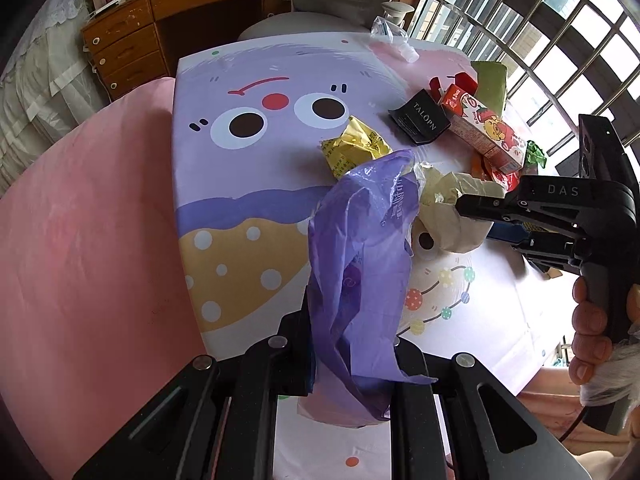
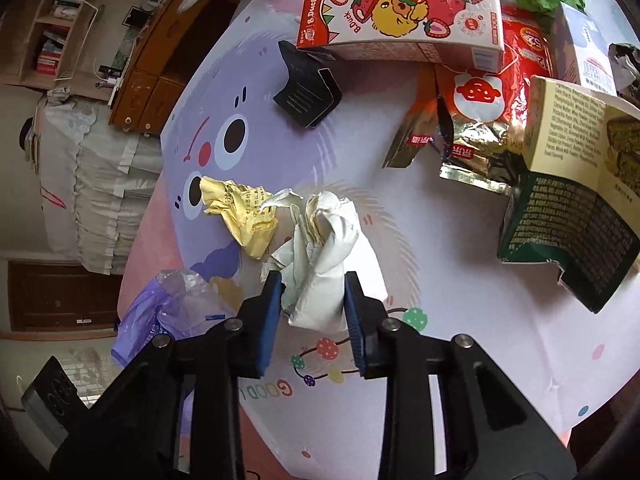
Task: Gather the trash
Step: 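Lift the purple bag with the left gripper while the right gripper grasps the white tissue, then carry the bag and tissue over the bin and open both grippers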
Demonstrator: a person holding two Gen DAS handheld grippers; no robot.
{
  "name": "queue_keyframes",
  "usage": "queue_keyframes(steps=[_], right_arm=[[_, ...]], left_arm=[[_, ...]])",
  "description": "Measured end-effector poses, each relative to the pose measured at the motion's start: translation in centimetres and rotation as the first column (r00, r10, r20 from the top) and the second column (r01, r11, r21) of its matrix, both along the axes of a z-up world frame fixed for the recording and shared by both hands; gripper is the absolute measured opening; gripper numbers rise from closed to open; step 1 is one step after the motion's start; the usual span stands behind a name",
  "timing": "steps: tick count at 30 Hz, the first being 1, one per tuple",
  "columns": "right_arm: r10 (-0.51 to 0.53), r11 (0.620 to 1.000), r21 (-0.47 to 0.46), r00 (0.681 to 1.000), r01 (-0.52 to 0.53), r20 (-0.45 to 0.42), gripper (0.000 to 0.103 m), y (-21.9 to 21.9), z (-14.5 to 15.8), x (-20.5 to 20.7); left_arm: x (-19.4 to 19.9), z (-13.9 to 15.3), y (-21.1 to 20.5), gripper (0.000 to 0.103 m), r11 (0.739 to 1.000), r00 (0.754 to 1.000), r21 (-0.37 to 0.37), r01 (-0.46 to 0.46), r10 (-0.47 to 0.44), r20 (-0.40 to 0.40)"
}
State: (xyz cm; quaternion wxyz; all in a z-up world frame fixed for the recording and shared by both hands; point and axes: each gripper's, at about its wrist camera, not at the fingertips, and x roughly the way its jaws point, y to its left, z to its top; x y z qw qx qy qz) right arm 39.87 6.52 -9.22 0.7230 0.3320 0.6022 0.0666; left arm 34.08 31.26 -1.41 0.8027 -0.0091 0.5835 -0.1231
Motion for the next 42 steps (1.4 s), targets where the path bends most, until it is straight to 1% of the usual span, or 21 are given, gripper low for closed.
queue_keyframes(steps=[6,12,18,23,27,31,34,38,42], right_arm=[[0.109,0.993,-0.048,0.991,-0.105,0.084,0.026,-1.2,2.6,-3.4],[0.213,0.974,-0.111,0.962,-0.196,0.171,0.026,-4.1,5.5,-8.0],[0.316,0.946,-0.158,0.918,-0.284,0.238,0.026,-9.6,8.3,-14.3],[0.38,0.922,-0.178,0.892,-0.344,0.245,0.026,-15.1,8.8,-19.8],[0.408,0.909,-0.192,0.885,-0.37,0.226,0.026,-19.8,7.9,-24.2],[0.425,0.899,-0.198,0.888,-0.391,0.176,0.026,-24.2,6.0,-28.2],[0.429,0.895,-0.195,0.894,-0.401,0.13,0.026,-26.6,4.3,-30.8],[0.411,0.902,-0.18,0.909,-0.394,0.071,0.026,-28.7,1.3,-33.6],[0.352,0.927,-0.14,0.936,-0.349,-0.002,0.026,-30.1,-2.9,-35.7]], left_arm=[[-2.1,0.5,-2.1,0.013,1.0,1.0,0.0,0.012,-0.012,0.007],[-5.7,1.6,-5.9,0.013,1.0,1.0,0.009,0.021,-0.021,0.022],[-10.7,3.0,-11.2,0.013,1.0,0.999,0.016,0.008,-0.009,0.051],[-16.2,3.3,-16.4,0.013,0.999,0.998,0.006,-0.037,0.036,0.056],[-21.1,2.0,-21.3,0.013,0.998,0.998,-0.004,-0.063,0.063,0.029],[-25.6,0.4,-25.6,0.013,0.997,0.997,-0.02,-0.079,0.078,-0.008],[-28.5,-1.1,-28.2,0.013,0.997,0.996,-0.009,-0.08,0.08,-0.039],[-31.3,-3.1,-30.8,0.013,0.998,0.995,0.015,-0.058,0.059,-0.084],[-32.9,-5.4,-32.3,0.013,0.998,0.993,0.048,-0.032,0.037,-0.108]])
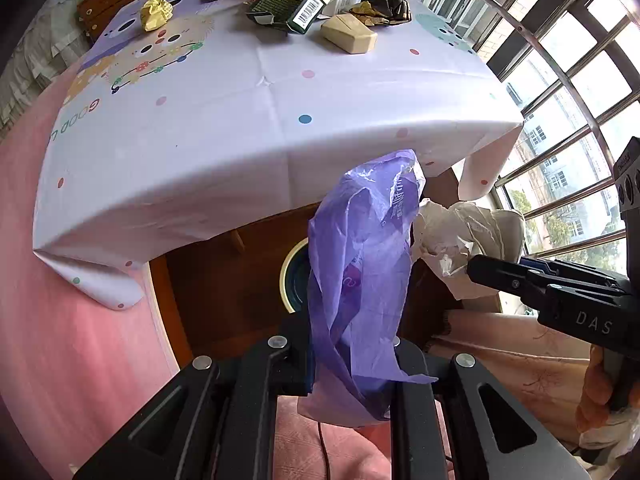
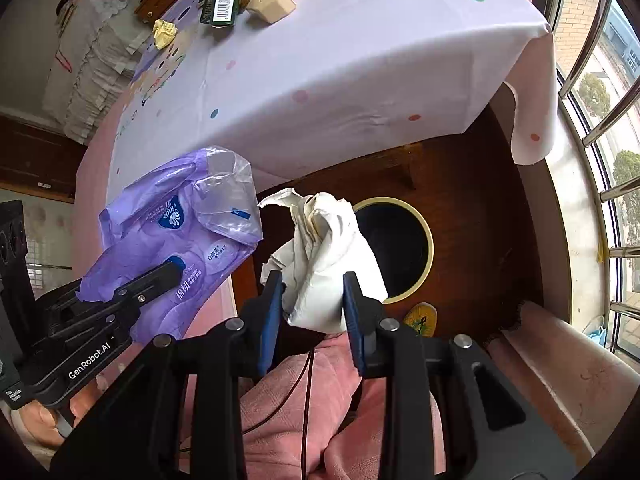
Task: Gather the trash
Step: 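Carry the bag and tissue over the bin and open both grippers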
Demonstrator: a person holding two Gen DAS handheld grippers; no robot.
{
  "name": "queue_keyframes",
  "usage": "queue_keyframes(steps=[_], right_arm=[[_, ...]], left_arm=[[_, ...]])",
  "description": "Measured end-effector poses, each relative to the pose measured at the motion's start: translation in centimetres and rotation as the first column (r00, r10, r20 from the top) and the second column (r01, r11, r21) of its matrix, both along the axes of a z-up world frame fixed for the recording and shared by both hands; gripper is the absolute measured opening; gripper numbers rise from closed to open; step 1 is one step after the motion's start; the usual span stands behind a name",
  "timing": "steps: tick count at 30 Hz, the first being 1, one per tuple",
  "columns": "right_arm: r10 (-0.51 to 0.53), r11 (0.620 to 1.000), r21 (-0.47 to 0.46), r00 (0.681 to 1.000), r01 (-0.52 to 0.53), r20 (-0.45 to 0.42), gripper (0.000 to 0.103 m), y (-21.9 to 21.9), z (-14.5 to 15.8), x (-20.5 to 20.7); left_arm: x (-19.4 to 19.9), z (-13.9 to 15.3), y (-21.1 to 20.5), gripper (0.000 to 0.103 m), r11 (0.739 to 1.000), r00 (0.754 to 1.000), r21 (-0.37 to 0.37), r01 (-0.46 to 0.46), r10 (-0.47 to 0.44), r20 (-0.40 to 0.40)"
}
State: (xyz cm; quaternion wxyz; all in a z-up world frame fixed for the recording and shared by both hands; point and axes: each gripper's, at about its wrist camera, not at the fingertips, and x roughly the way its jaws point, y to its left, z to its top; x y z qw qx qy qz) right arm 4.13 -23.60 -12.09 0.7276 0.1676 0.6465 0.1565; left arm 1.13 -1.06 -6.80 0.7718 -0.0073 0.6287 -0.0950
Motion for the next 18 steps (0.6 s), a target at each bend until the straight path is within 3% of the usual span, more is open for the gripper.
queue_keyframes(steps=[6,18], right_arm=[[-0.053,0.999,-0.009,0.995,0.052,-0.079,0.027,-0.7,-7.7,-2.4],[-0.205,0.978,-0.065,0.96,0.196,-0.191,0.03,-0.8,-24.3,-3.5]], left_arm=[[-1.2,-5.7,-1.6,0.013,1.0,0.999,0.018,-0.005,0.006,-0.041],[-2.0,-22.5,-4.4,0.013,0.998,0.988,0.029,0.05,-0.045,-0.151]])
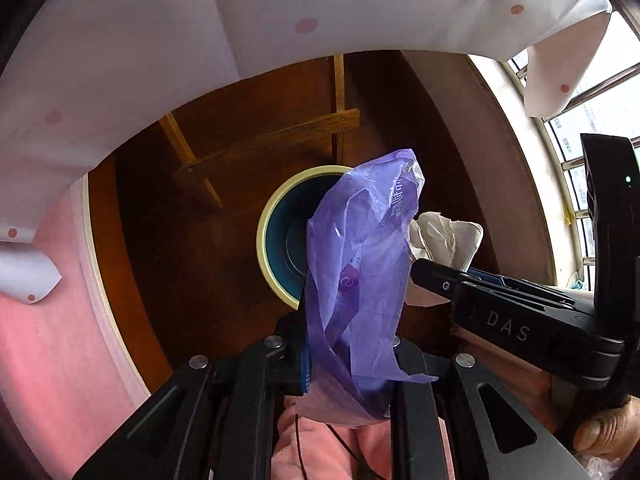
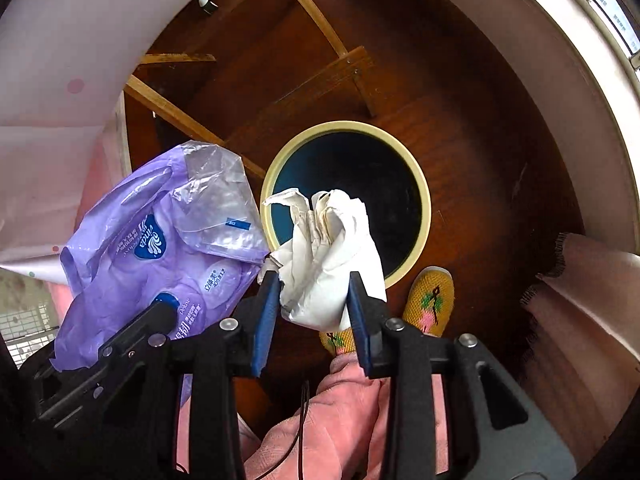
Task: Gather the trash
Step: 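Carry the bag and tissue over the bin and open both grippers, then raise both tools from the bin back toward the table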
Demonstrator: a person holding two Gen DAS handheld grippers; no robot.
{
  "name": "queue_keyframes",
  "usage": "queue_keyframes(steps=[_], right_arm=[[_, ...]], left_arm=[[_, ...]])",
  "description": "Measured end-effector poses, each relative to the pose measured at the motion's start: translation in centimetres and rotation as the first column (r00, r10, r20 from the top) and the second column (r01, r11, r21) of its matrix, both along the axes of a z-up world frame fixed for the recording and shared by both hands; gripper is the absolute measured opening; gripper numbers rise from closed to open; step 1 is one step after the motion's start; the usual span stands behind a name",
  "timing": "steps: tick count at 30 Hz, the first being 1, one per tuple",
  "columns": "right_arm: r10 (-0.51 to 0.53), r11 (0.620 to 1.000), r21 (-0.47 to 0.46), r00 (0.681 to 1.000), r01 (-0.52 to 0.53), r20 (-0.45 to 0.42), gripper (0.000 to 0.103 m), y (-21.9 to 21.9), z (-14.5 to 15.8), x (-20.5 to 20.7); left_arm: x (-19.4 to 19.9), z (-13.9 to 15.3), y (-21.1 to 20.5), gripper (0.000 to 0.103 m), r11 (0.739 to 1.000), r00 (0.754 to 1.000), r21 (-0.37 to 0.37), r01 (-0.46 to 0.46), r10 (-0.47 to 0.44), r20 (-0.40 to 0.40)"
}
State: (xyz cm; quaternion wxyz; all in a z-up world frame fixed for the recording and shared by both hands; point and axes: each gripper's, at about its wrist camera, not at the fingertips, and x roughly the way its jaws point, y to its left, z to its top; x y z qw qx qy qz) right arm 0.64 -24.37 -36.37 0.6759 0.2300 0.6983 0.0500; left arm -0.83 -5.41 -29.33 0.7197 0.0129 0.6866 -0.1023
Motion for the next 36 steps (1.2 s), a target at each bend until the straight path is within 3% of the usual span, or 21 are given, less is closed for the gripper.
queue_keyframes(steps=[2,5,7,10,15,21,30,36], right_arm=[[-0.013,1.0,-0.003,1.0,0.013,-0.007,0.033,0.3,-2.0,0.5],[-0.044,0.999,0.01,0.999,0.045,-0.023,0.042,0.7,-4.3,1.1],[-0.069,0.997,0.02,0.997,0.07,-0.028,0.056,0.8,-5.3,1.3],[-0.089,0.996,0.022,0.996,0.089,-0.029,0.064,0.6,-6.1,2.0],[-0.073,0.997,-0.005,0.997,0.073,-0.018,0.068,0.9,-5.9,2.7],[-0.077,0.997,-0.025,0.997,0.077,-0.001,0.068,1.3,-2.7,3.2],[-0.039,0.998,-0.051,0.998,0.041,0.04,0.068,2.9,3.4,3.7],[-0.018,0.999,-0.046,0.996,0.022,0.087,0.068,3.8,9.7,3.0]], left_arm=[[0.2,-2.5,0.0,0.018,1.0,1.0,-0.004,-0.009,0.009,-0.021],[0.6,-5.1,0.0,0.034,1.0,0.999,-0.014,-0.019,0.019,-0.029],[1.2,-6.3,0.0,0.064,1.0,0.999,-0.021,-0.02,0.02,-0.03],[2.4,-7.4,0.6,0.082,0.999,0.999,-0.027,-0.033,0.032,-0.034],[4.3,-7.4,2.0,0.084,0.998,0.998,-0.005,-0.056,0.056,-0.02],[5.5,-5.0,2.5,0.084,0.998,0.998,0.014,-0.061,0.061,0.03],[5.6,2.4,3.0,0.084,0.998,0.991,0.033,-0.054,0.05,0.122],[4.8,9.1,3.9,0.084,0.997,0.98,0.048,-0.053,0.042,0.194]])
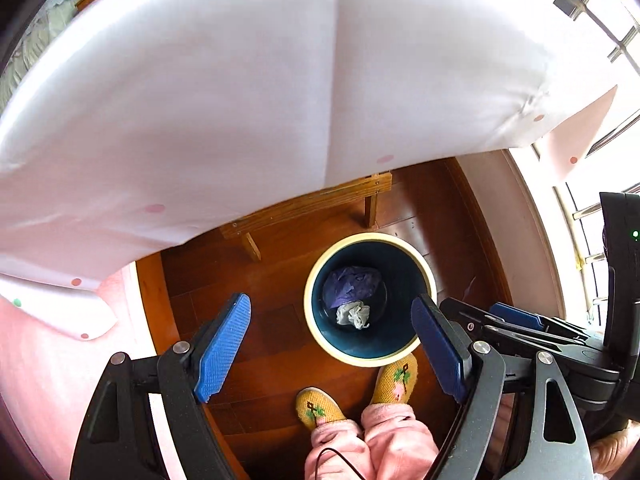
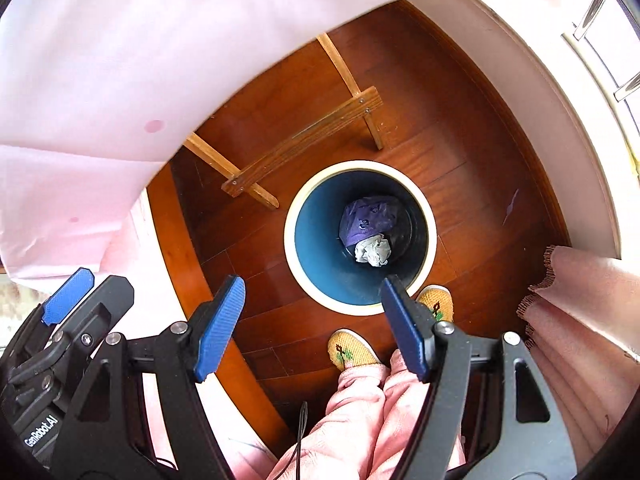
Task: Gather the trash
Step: 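Raise both tools from the bin back toward the table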
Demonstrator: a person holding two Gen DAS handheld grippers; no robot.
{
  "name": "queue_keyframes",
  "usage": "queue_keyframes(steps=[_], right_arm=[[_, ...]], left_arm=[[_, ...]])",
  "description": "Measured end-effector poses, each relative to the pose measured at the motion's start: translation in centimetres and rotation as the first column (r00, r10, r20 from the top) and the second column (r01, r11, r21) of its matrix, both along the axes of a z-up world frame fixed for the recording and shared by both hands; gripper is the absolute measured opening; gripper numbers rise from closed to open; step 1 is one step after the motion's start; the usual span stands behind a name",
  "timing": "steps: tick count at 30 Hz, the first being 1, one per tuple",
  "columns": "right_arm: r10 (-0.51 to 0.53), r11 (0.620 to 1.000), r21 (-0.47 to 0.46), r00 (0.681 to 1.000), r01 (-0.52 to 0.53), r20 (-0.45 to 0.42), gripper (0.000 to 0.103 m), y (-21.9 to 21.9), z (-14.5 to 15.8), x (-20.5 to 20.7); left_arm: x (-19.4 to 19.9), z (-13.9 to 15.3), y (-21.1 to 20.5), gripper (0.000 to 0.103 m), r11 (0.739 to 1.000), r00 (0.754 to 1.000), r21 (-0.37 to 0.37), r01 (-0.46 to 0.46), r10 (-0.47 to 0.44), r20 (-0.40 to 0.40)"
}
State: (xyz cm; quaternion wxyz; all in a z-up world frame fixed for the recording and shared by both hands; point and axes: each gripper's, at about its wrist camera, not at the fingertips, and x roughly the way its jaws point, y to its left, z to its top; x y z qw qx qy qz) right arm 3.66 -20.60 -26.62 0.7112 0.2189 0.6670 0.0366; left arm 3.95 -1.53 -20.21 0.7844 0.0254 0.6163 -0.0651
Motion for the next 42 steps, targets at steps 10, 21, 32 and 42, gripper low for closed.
queue_keyframes(steps=[10,21,32,42], right_arm=[[-0.008,1.0,-0.019,0.992,0.011,0.124,0.068,0.7,13.4,-2.9],[0.024,0.996,-0.089,0.936,0.007,0.351,0.068,3.1,26.7,-4.9],[0.064,0.991,-0.13,0.899,-0.008,0.434,0.068,3.1,30.7,-3.5],[0.128,0.99,-0.116,0.888,-0.085,0.441,0.068,2.1,29.8,2.5]], left_arm=[[-3.2,14.3,1.5,0.084,0.998,0.987,-0.012,0.064,-0.061,0.151],[-6.8,27.0,4.6,0.084,0.985,0.934,-0.053,0.164,-0.137,0.329],[-5.4,32.3,6.9,0.084,0.991,0.905,-0.053,0.121,-0.089,0.415],[0.0,32.6,4.6,0.084,0.997,0.907,-0.027,0.078,-0.059,0.417]])
